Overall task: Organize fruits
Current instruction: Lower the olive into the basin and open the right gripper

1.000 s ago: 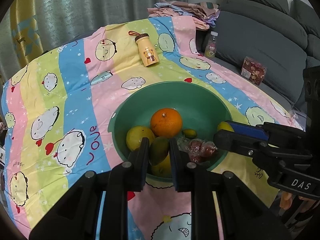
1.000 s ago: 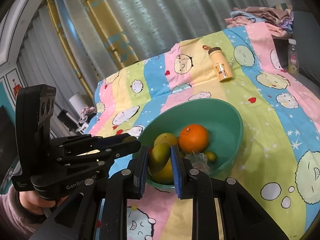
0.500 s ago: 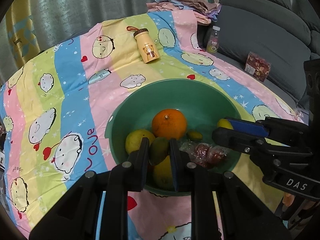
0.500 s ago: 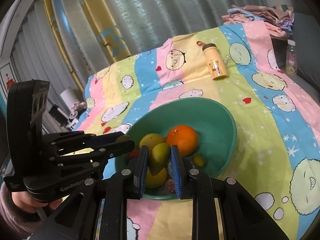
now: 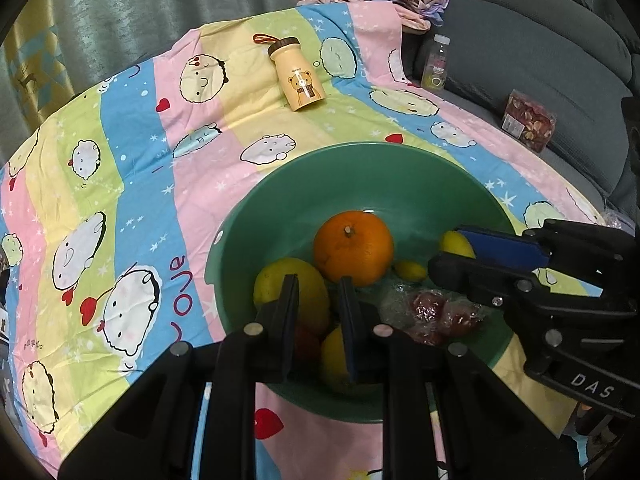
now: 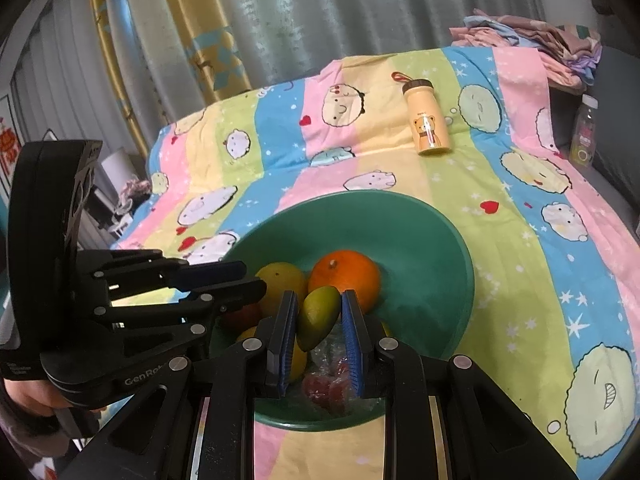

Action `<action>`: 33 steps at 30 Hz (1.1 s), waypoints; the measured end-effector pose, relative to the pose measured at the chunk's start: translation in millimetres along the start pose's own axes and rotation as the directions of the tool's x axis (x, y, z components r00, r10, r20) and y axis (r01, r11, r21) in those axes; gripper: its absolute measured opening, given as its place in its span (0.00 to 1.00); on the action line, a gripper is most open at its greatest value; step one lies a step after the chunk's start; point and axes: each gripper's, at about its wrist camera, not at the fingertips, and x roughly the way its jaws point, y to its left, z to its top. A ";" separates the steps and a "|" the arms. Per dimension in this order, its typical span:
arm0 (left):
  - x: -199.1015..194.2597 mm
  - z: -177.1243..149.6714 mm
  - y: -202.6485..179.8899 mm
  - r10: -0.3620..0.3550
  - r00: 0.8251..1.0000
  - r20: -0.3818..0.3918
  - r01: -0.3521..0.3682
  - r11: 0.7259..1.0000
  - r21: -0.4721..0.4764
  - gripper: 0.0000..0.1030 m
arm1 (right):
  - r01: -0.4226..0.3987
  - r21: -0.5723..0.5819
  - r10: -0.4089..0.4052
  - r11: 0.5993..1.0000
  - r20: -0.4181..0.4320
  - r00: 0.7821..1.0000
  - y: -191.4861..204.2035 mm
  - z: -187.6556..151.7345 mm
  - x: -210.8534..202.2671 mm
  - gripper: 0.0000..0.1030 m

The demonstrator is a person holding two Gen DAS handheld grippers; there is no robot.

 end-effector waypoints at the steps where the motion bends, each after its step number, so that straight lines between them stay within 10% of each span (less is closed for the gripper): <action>1: 0.9 0.4 0.5 -0.001 1.000 -0.002 0.001 1.000 0.000 0.19 | 0.004 -0.003 -0.004 1.000 -0.005 1.000 0.1 0.3 1.2 0.24; 33: 10.3 1.1 4.7 0.005 1.000 -0.022 -0.005 1.000 0.007 0.19 | 0.019 0.004 -0.018 1.000 -0.029 0.999 -2.8 2.1 11.8 0.24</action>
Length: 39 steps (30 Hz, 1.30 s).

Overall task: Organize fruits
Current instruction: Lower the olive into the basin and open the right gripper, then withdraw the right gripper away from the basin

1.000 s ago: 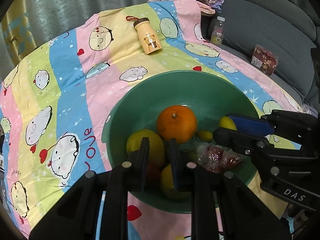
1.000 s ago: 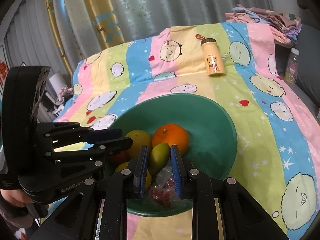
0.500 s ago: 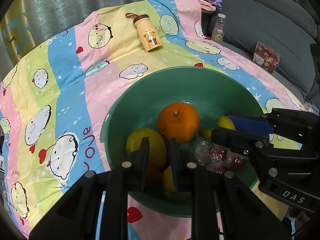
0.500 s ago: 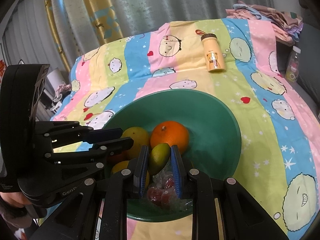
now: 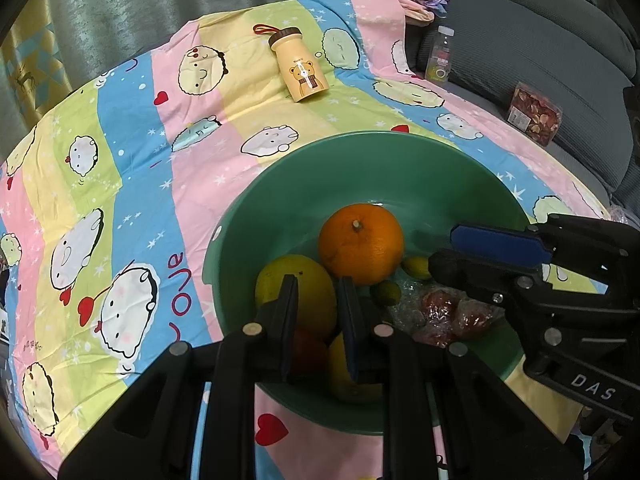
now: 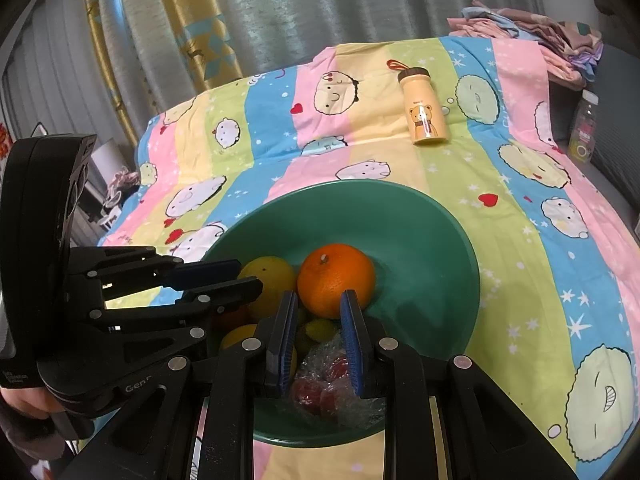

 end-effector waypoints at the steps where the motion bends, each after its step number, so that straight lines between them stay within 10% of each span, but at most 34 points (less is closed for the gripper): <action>1: -0.2 -0.1 -0.3 0.001 1.000 0.000 -0.001 1.000 0.000 0.19 | 0.000 -0.001 0.000 1.000 0.000 1.000 -0.1 0.1 0.2 0.24; 14: -5.0 -0.6 -0.3 0.006 1.000 0.011 -0.006 1.000 -0.005 0.34 | 0.021 0.029 -0.021 0.999 0.005 1.000 -6.2 0.9 -7.7 0.24; 39: -30.4 -2.2 5.2 0.035 0.998 0.050 -0.033 0.998 -0.045 0.78 | 0.067 0.040 -0.069 0.997 0.049 0.996 -2.4 7.0 -37.2 0.67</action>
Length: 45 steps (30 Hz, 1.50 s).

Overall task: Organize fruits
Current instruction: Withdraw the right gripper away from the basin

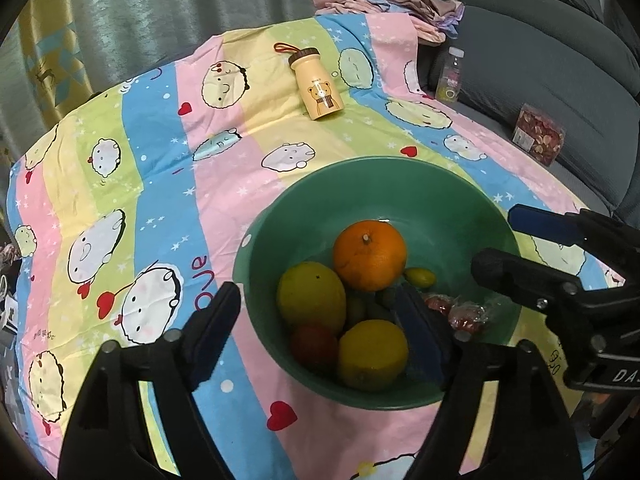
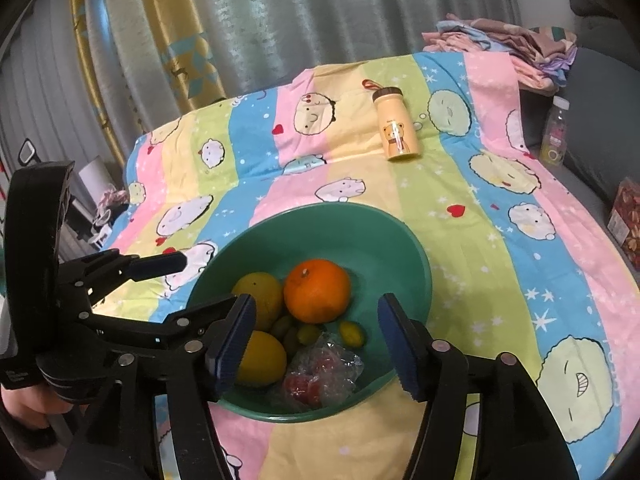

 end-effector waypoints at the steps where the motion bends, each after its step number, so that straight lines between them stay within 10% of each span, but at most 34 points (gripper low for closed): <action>1: -1.7 0.1 0.2 0.001 1.000 0.002 -0.001 1.000 -0.002 0.79 | 0.003 0.000 -0.003 1.000 0.003 1.000 0.3 0.5 -2.0 0.68; 14: -38.8 3.1 4.4 0.017 0.999 0.048 -0.015 0.998 -0.055 1.00 | 0.045 -0.034 -0.045 0.998 -0.003 0.999 6.8 8.3 -31.2 0.86; 45: -110.9 27.0 -2.0 0.052 0.996 0.070 -0.040 0.985 -0.167 0.99 | 0.023 -0.143 -0.019 0.989 0.031 0.999 35.7 25.2 -96.9 0.88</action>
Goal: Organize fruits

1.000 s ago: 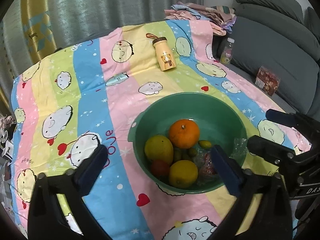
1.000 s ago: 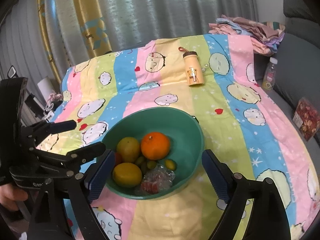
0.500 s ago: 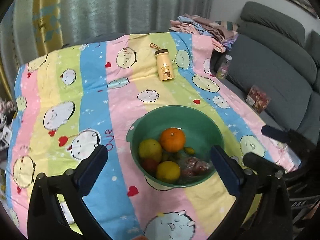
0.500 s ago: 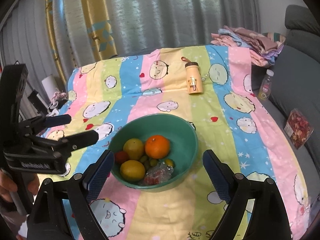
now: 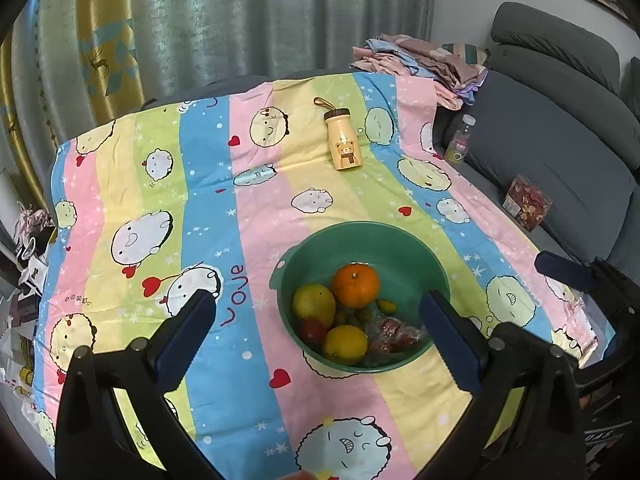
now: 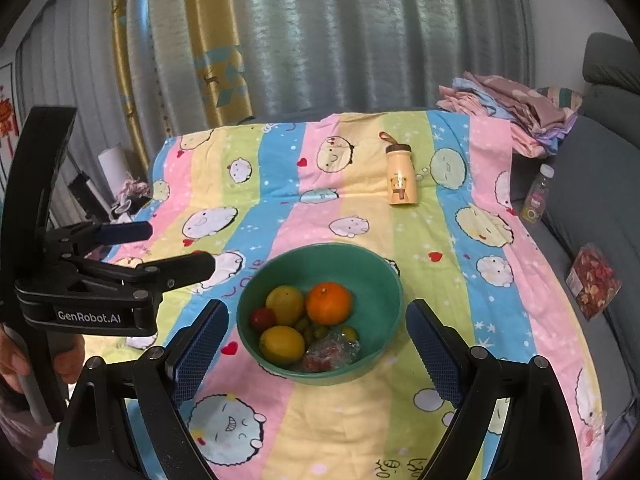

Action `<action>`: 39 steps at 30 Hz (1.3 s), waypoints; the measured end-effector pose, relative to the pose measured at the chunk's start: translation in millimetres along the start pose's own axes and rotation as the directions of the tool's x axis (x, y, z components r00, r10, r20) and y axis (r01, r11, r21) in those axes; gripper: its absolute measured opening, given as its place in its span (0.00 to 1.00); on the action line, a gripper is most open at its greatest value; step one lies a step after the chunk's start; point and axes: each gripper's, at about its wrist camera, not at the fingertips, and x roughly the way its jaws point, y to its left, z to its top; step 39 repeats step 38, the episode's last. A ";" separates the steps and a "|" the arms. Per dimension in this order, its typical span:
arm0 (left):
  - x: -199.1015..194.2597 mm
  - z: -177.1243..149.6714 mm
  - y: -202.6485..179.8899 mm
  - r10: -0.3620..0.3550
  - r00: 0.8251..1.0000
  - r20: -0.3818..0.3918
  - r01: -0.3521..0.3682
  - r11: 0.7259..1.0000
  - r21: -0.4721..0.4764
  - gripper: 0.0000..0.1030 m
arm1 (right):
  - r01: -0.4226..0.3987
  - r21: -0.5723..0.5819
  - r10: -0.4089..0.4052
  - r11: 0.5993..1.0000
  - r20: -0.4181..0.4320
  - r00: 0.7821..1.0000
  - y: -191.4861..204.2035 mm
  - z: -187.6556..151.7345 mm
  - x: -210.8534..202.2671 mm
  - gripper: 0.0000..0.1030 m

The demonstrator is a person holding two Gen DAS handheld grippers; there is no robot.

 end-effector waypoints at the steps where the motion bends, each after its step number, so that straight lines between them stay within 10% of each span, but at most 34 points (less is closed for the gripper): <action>1: 0.2 0.9 -0.1 0.001 1.000 0.001 -0.001 1.000 0.000 0.99 | -0.001 -0.003 0.001 1.000 -0.001 1.000 0.2 0.5 0.1 0.88; 39: 22.2 5.1 3.8 0.004 1.000 -0.017 -0.004 1.000 -0.012 0.99 | -0.017 -0.005 0.017 1.000 -0.026 1.000 3.5 1.9 20.7 0.88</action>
